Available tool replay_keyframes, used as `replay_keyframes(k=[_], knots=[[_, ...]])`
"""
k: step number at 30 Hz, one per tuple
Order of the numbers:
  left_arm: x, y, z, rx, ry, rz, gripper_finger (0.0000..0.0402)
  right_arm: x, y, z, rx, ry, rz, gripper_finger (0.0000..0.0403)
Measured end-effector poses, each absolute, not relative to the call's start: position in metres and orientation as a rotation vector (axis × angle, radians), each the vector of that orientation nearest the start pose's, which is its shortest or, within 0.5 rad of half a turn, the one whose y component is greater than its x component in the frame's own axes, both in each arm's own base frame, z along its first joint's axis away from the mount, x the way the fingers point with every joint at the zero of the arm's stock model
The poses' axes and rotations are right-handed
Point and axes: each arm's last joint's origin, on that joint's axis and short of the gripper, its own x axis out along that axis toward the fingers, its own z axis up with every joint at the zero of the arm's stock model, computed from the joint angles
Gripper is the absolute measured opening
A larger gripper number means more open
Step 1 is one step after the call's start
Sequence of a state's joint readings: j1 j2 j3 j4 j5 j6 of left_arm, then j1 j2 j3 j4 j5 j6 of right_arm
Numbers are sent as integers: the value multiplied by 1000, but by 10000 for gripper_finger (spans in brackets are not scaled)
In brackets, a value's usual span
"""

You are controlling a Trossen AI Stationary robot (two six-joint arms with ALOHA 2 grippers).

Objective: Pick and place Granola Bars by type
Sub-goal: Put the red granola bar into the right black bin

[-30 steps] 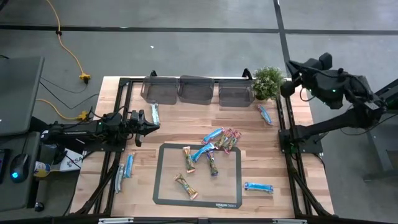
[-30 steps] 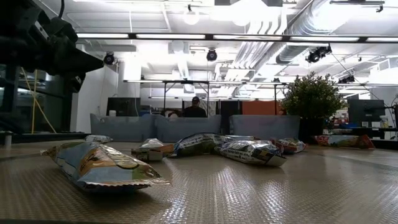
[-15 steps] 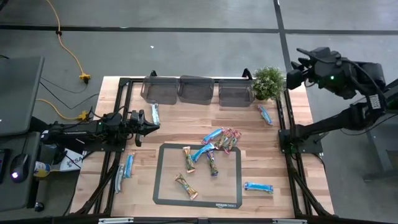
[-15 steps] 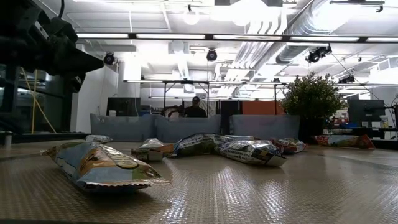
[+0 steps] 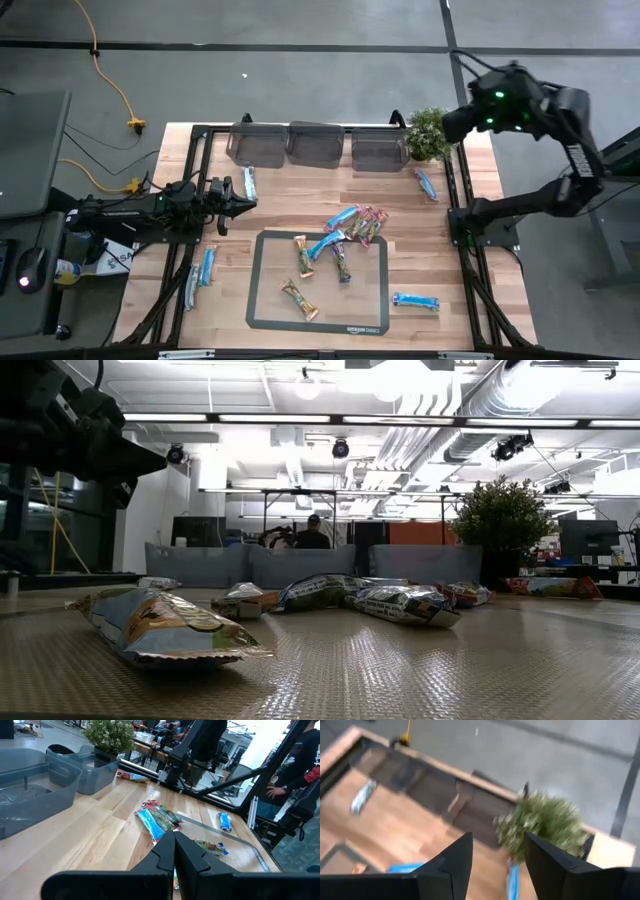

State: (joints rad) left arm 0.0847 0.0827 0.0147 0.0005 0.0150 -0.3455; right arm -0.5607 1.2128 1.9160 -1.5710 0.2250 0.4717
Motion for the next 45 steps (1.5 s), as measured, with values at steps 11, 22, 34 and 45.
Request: replay_keyframes(k=[11,22,34,45], knots=[[102,8,162,-349,55,81,0,149,-91,383,866,1132,-646,163],[102,8,162,-349,55,80,0,150,-76,292,958,1509,-676,163],[102,8,162,-349,55,81,0,143,-46,229,859,1620,-804,163],[102,8,162,-349,55,80,0,135,-34,224,799,1299,-1018,163]])
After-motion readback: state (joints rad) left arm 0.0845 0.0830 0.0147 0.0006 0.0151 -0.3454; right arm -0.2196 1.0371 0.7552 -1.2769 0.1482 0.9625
